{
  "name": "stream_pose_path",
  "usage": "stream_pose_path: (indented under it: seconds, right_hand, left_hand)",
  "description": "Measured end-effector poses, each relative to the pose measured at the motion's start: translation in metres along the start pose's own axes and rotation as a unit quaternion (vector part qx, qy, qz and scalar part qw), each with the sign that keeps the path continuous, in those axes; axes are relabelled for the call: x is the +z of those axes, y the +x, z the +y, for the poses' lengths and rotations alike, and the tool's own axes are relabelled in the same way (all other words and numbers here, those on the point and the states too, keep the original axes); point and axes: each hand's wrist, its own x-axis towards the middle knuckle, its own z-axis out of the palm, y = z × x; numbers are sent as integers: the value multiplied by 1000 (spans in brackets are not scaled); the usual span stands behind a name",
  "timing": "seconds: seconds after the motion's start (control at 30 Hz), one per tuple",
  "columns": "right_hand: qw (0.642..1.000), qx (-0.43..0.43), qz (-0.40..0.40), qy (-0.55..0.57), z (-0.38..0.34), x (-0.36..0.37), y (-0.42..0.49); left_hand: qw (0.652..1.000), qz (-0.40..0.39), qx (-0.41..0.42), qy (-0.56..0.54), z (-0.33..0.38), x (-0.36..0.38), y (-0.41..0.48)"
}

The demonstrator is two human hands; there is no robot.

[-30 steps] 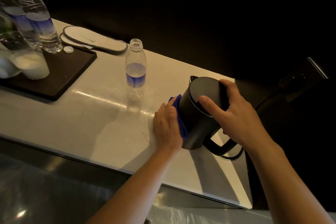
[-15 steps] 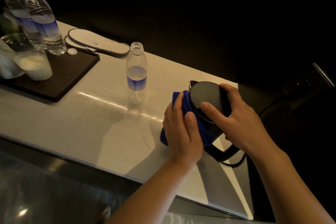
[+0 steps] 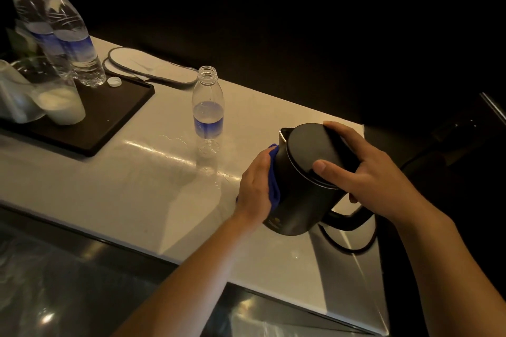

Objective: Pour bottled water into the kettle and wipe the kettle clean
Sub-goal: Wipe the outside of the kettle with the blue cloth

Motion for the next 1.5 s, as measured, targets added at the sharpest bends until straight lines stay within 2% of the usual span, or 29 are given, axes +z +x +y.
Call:
stream_pose_path:
  seconds: [0.07, 0.17, 0.33, 0.43, 0.57, 0.7, 0.8, 1.0, 1.27, 1.37, 1.5]
  right_hand:
    - [1000, 1, -2, 11, 1, -2, 2]
    - [999, -4, 0, 37, 4, -4, 4]
    - [998, -14, -28, 55, 7, -6, 7]
    - [998, -8, -38, 58, 10, -5, 10]
    - [997, -16, -39, 59, 12, -6, 12]
    - [997, -19, -47, 66, 13, -6, 13]
    - [996, -10, -52, 69, 14, -6, 15]
    - [996, 5, -47, 69, 16, -5, 14]
    - [998, 14, -39, 55, 15, -6, 13]
    - [997, 17, -37, 59, 14, -5, 11]
    - [997, 11, -37, 61, 12, -5, 9]
  left_hand:
    - [998, 57, 40, -1, 4, 16, -14]
    - [980, 158, 113, 53, 6, 48, -38]
    - [964, 167, 183, 96, -2, 51, -41]
    - [983, 129, 128, 24, -4, 33, -22]
    - [997, 39, 65, -33, -15, 7, 2]
    - [997, -58, 5, -58, -17, -8, 23]
    - [993, -90, -42, -60, -18, -17, 35]
    - [983, -95, -153, -26, -8, -18, 50]
    - [959, -121, -250, 46, 23, -11, 79]
    - [959, -120, -257, 26, 21, -8, 77]
    - [971, -111, -199, -75, 7, -10, 55]
